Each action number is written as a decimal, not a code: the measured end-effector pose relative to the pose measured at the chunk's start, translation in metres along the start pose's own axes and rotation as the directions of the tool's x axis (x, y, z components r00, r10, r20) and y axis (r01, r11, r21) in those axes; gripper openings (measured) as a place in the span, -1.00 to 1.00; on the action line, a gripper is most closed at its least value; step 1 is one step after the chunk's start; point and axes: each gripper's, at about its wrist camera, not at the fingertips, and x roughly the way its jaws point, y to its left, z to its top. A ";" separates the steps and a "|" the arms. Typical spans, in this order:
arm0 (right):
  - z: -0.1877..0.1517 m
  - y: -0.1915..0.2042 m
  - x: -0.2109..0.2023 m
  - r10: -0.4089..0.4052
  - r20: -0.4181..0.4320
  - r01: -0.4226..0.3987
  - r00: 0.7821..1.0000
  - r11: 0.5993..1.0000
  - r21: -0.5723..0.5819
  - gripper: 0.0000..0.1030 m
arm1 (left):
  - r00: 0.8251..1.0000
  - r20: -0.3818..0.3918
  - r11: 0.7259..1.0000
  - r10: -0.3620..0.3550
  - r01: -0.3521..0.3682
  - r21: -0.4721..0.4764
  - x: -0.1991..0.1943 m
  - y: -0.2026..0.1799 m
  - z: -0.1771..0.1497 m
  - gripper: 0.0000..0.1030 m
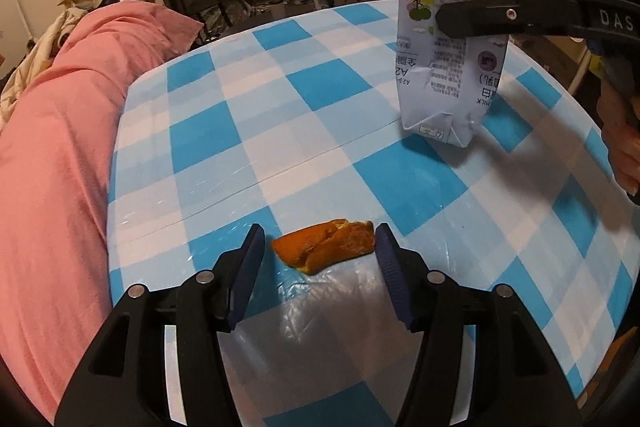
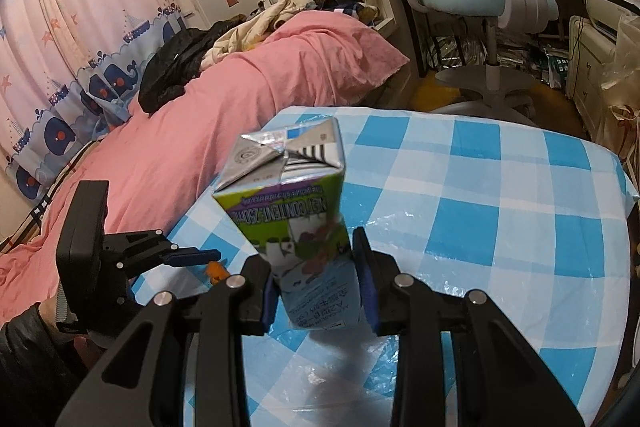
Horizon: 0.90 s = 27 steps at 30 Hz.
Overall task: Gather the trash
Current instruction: 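Grasp the small orange peel with the left tool while the right tool lifts the carton, then drop the peel into the yellow bin with the left tool while the right tool drops the carton there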
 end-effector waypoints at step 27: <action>-0.034 0.047 -0.069 0.086 0.047 -0.083 0.995 0.994 -0.073 -0.34 | 1.000 -0.002 0.941 -0.017 0.016 -0.339 -0.084 -0.038 -0.070 -0.15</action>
